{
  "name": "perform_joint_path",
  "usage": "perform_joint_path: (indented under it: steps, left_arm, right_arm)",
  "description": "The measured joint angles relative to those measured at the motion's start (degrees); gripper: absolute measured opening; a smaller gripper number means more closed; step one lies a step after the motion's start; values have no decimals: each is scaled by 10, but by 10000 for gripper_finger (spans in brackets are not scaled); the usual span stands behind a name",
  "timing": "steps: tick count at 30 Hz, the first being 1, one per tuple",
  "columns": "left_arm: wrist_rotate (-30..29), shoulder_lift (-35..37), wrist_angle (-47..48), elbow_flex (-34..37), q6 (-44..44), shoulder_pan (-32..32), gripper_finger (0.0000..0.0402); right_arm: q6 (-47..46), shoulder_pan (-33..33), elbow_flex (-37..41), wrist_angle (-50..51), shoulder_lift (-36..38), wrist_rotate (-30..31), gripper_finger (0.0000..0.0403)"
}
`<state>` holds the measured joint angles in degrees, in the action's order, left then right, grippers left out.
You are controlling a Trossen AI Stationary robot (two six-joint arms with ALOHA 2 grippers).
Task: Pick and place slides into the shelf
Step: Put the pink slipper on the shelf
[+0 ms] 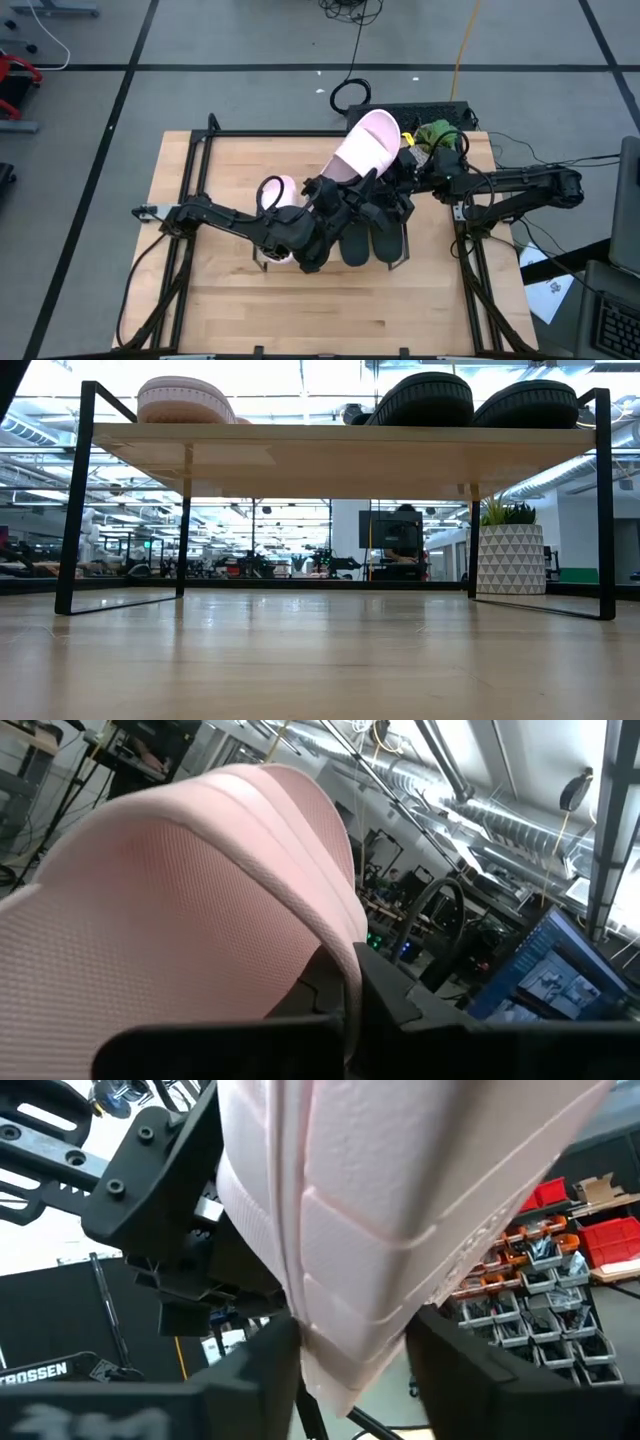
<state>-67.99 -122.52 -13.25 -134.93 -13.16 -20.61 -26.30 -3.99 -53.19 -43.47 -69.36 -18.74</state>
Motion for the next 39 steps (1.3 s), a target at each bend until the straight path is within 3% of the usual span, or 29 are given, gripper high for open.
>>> perform_joint_path:
  steps: [4, 7, 18, 27, 39]
  left_arm:
    - [1, 0, 3, 0, -7, -2, 0]
    - [4, 0, 3, 0, -9, -5, 0]
    - [4, 0, -22, 0, -6, -27, 32]
    - [-11, 0, -123, 0, 99, -62, 64]
    - [-30, 0, -239, -1, 233, -113, 67]
  right_arm:
    - [0, 0, 0, 0, 0, 0, 105]
    - [0, 0, 0, -1, 0, 0, 87]
    - [-26, 0, 0, -1, 5, -6, 75]
    - [-58, 0, 0, -2, 8, -26, 62]
    - [-78, -5, 2, 19, 7, -25, 58]
